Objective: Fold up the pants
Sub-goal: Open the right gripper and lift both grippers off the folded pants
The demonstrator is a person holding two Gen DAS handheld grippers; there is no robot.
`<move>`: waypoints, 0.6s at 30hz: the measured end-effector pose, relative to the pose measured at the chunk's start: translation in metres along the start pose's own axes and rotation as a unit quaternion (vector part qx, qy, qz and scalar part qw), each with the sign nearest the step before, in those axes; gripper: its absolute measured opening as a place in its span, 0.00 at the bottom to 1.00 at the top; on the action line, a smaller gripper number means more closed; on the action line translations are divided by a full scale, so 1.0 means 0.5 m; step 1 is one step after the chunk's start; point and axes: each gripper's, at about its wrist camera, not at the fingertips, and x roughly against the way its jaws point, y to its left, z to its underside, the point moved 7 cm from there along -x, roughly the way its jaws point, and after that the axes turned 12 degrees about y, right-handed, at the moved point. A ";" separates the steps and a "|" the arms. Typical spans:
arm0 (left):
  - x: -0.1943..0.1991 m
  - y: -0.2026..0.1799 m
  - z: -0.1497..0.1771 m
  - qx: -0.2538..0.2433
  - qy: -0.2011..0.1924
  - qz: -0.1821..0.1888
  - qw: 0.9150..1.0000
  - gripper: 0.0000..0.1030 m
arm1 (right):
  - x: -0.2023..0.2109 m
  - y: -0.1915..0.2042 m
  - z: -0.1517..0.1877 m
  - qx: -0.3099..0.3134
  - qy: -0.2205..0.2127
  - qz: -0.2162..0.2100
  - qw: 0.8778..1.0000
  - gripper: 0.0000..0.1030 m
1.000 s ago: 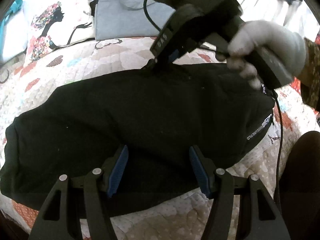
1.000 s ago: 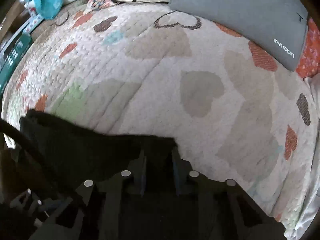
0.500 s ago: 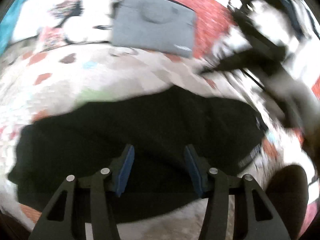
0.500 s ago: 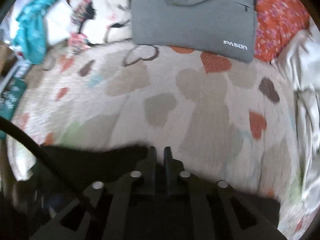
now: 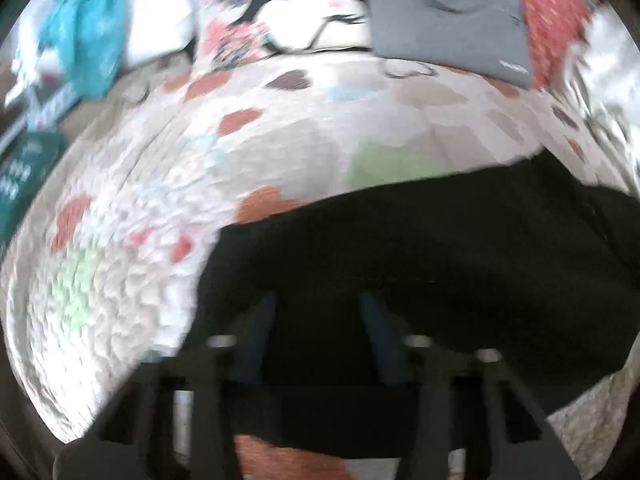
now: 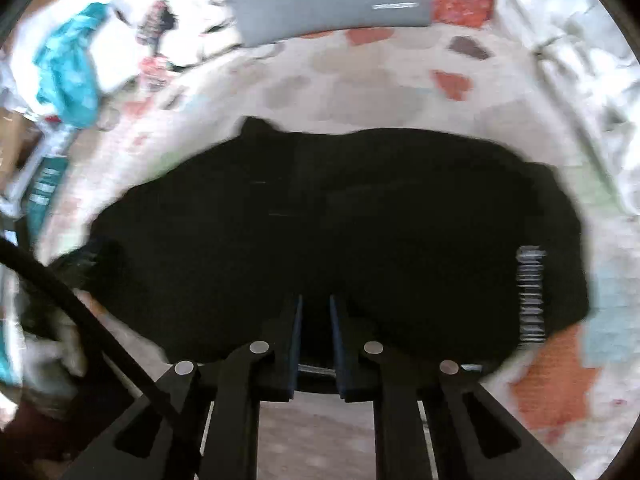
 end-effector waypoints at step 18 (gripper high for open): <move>0.006 0.181 -0.033 0.124 0.035 0.180 0.975 0.61 | 0.156 -0.079 -0.051 -0.065 -0.069 -0.026 0.995 0.57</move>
